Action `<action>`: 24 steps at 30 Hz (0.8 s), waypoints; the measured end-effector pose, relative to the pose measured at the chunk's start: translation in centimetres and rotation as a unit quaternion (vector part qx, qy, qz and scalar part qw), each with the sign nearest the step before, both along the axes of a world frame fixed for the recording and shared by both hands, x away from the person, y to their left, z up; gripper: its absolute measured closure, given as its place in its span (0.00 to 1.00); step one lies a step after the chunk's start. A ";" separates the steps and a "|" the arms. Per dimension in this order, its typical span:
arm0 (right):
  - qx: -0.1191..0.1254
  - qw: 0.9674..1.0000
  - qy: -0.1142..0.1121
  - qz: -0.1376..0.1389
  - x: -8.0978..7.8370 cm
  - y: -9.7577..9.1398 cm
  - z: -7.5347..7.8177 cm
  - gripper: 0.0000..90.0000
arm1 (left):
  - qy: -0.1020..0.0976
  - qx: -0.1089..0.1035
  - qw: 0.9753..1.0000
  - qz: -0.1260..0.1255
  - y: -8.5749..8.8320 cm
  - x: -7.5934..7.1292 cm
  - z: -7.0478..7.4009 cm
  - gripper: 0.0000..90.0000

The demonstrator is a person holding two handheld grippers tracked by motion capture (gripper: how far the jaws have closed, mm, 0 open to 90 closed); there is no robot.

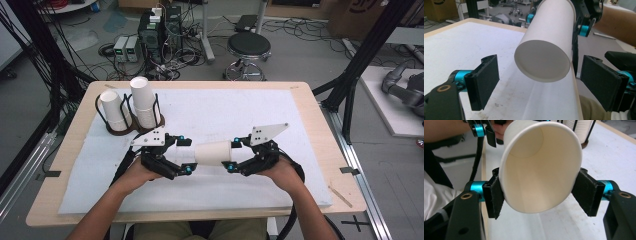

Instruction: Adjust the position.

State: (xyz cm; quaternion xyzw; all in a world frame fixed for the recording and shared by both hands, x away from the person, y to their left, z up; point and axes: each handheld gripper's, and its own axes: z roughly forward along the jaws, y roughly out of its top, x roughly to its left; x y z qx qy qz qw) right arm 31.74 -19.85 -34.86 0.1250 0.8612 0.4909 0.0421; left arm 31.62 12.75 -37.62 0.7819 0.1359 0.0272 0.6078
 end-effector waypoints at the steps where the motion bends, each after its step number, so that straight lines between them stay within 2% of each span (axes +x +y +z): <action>1: -0.009 1.000 -0.003 0.003 0.1 0.0 0.3 0.36 | 0.000 0.004 1.000 -0.002 0.1 0.0 0.0 0.17; 5: -0.042 0.999 -0.010 0.011 0.3 0.5 1.3 0.36 | 0.000 0.011 1.000 0.001 0.2 0.0 0.2 0.17; 8: -0.068 0.997 -0.012 0.015 0.4 1.0 1.8 0.36 | -0.004 0.025 1.000 0.000 0.1 0.1 0.4 0.17; 14: -0.106 0.994 -0.015 0.027 0.7 2.1 2.4 0.36 | -0.007 0.055 0.998 -0.008 -0.3 0.0 0.7 0.17; 21: -0.153 0.987 -0.017 0.041 0.9 3.7 3.1 0.36 | -0.013 0.077 0.997 -0.020 -1.1 0.1 1.1 0.17; 24: -0.178 0.983 -0.017 0.046 1.0 4.4 3.3 0.35 | -0.014 0.088 0.996 -0.025 -1.4 0.1 1.1 0.18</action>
